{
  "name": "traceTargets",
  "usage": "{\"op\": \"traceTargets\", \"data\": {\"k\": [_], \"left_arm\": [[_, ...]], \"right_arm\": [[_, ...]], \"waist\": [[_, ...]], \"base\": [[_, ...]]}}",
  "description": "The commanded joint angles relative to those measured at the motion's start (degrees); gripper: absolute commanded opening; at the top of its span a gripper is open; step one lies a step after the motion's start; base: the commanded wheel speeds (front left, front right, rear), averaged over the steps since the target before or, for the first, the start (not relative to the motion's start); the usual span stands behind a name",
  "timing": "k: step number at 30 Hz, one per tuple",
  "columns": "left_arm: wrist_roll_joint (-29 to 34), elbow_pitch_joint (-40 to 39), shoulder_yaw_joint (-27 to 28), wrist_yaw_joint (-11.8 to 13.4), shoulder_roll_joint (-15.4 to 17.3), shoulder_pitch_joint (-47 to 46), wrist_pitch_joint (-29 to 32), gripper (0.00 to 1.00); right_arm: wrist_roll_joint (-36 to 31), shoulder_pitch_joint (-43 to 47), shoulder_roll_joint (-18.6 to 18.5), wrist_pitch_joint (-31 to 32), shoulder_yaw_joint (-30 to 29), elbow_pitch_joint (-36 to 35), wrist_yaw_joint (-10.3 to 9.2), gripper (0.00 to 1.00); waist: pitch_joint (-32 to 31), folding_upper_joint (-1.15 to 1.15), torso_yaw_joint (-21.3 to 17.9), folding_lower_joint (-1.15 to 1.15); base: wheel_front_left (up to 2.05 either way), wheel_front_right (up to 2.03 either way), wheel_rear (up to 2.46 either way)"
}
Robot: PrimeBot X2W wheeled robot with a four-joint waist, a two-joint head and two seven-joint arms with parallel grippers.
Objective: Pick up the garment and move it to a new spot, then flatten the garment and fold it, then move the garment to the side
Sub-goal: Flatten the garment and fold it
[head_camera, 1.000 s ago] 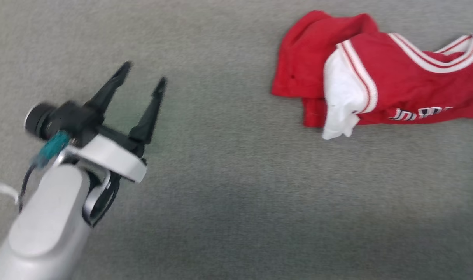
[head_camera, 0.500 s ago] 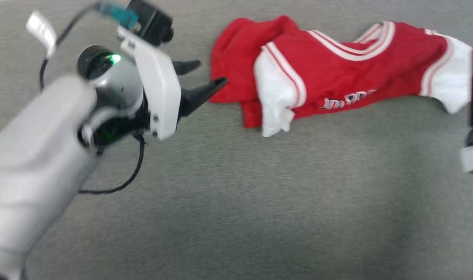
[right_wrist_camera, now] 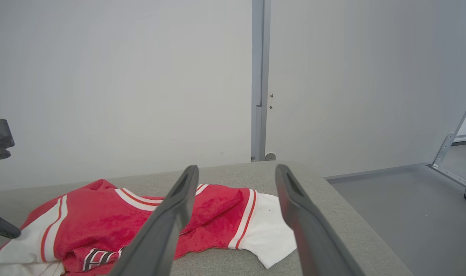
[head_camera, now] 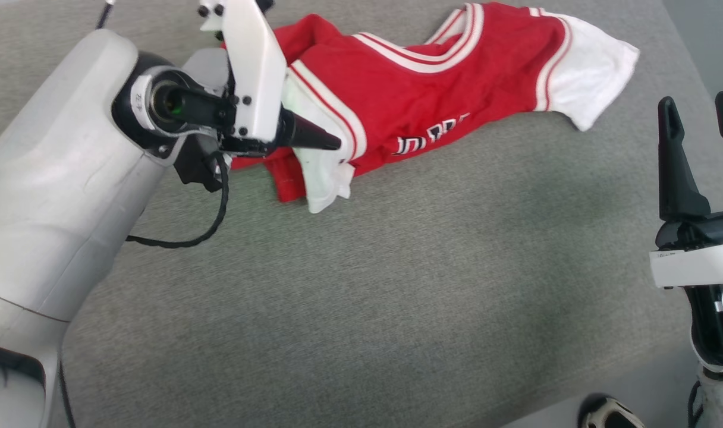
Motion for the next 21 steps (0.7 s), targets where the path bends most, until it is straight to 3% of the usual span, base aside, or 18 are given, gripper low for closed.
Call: {"op": "traceTargets", "data": {"k": [1,6,7,8,9,11,12,21], "left_arm": [[-0.53,0.71,0.21,0.84,-0.04,-0.61,-0.03,1.00],[1.02,1.94,-0.84,0.32,-0.11,-1.30,-0.06,1.00],[1.42,2.45,-0.85,0.35,-0.12,-1.27,-0.72,0.92],[1.97,2.84,-1.01,0.06,-0.17,-1.35,-1.34,0.79],[2.17,3.15,-1.21,-0.23,-0.26,-1.31,-1.45,0.55],[2.57,3.68,-1.24,-1.18,-0.45,-1.19,-2.27,0.37],[2.42,4.10,-1.00,-1.20,-0.65,-1.31,-2.55,0.00],[1.92,5.73,0.03,-4.27,-0.40,-3.77,-2.64,0.00]], "right_arm": [[-0.17,0.06,0.54,-0.62,0.21,0.06,0.01,1.00],[-0.54,-0.49,1.10,-0.61,1.38,-0.34,0.01,1.00],[-0.54,-0.79,1.17,-0.60,1.65,-0.44,0.01,1.00],[-0.69,-0.98,1.16,-0.44,2.04,-0.67,0.01,1.00],[-0.63,-1.25,1.28,-0.44,2.37,-1.01,0.01,1.00],[-0.89,-1.39,1.18,-0.16,2.87,-1.58,0.01,1.00],[-0.77,-1.60,1.18,-0.17,2.85,-1.99,0.01,1.00],[-2.04,-1.18,0.93,1.66,1.05,-4.83,0.01,1.00]], "waist": [[0.64,0.00,-1.13,0.00],[1.38,0.00,-1.70,0.00],[1.53,0.00,-1.73,0.00],[1.65,0.00,-1.72,0.00],[1.86,0.00,-1.70,0.00],[2.11,0.00,-1.55,0.00],[2.34,0.00,-1.33,0.00],[2.07,0.00,2.69,0.00]], "base": [[0.00,0.00,0.00],[0.00,0.00,0.00],[0.00,0.00,0.00],[0.00,0.00,0.00],[0.00,0.00,0.00],[0.00,0.00,0.00],[0.00,0.00,0.00],[0.00,0.00,0.00]]}}
